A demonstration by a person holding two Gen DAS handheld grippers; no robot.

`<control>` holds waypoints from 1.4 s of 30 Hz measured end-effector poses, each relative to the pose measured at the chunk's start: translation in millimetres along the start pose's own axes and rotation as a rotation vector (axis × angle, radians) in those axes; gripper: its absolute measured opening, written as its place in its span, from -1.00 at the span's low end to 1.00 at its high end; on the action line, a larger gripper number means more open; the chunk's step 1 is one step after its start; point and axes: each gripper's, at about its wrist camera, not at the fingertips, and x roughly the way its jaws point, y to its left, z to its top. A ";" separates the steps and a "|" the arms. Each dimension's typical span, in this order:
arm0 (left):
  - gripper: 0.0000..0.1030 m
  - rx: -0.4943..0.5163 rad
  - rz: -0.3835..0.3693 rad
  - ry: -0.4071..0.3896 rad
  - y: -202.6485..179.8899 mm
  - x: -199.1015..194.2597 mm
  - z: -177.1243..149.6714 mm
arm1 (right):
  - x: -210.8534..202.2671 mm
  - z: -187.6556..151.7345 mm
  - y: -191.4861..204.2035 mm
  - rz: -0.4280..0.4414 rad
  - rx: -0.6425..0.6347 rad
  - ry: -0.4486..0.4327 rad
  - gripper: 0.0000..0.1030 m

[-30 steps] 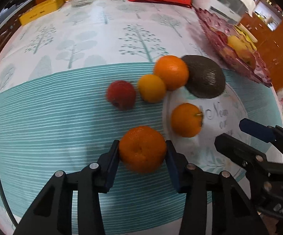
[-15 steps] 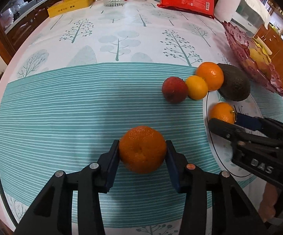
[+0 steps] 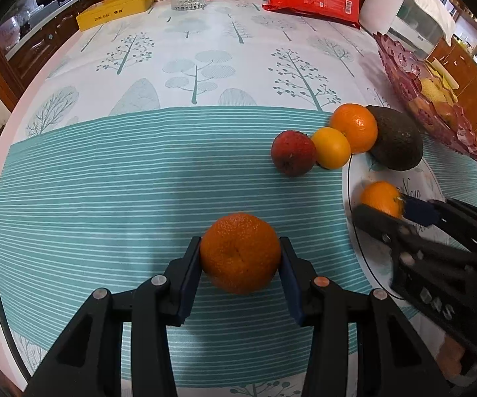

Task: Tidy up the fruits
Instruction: 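Grasp an orange on the plate with the right tool while the left tool holds its orange, then carry the orange into the bowl with the right tool while the left tool lowers its orange there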

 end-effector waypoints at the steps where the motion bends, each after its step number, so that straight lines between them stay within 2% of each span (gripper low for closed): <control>1: -0.17 0.004 0.009 -0.001 -2.1 -0.9 0.0 | -4.4 -2.8 1.3 -0.003 -0.010 -0.004 -0.25; 6: -0.17 0.034 0.001 -0.038 -18.4 -21.3 3.1 | -30.9 -14.1 -3.9 0.005 -0.018 -0.023 -0.25; 14: -0.17 0.110 -0.025 -0.124 -78.1 -78.4 29.5 | -96.2 -18.8 -40.6 -0.028 0.000 -0.121 -0.25; 21: -0.17 0.156 -0.051 -0.182 -140.4 -120.5 70.8 | -164.2 -9.1 -105.6 -0.079 0.051 -0.206 -0.25; 30: -0.17 0.198 -0.040 -0.273 -229.2 -156.3 139.5 | -234.7 40.3 -203.1 -0.164 0.056 -0.292 -0.25; 32: -0.16 0.200 -0.024 -0.299 -246.1 -157.9 155.8 | -240.6 50.6 -218.3 -0.173 0.051 -0.309 -0.25; 36: -0.16 0.181 -0.009 -0.293 -268.1 -148.0 182.5 | -238.1 70.8 -254.6 -0.160 0.069 -0.301 -0.25; 42: -0.16 0.169 0.032 -0.257 -281.6 -109.4 201.7 | -198.1 88.6 -292.1 -0.143 0.077 -0.229 -0.25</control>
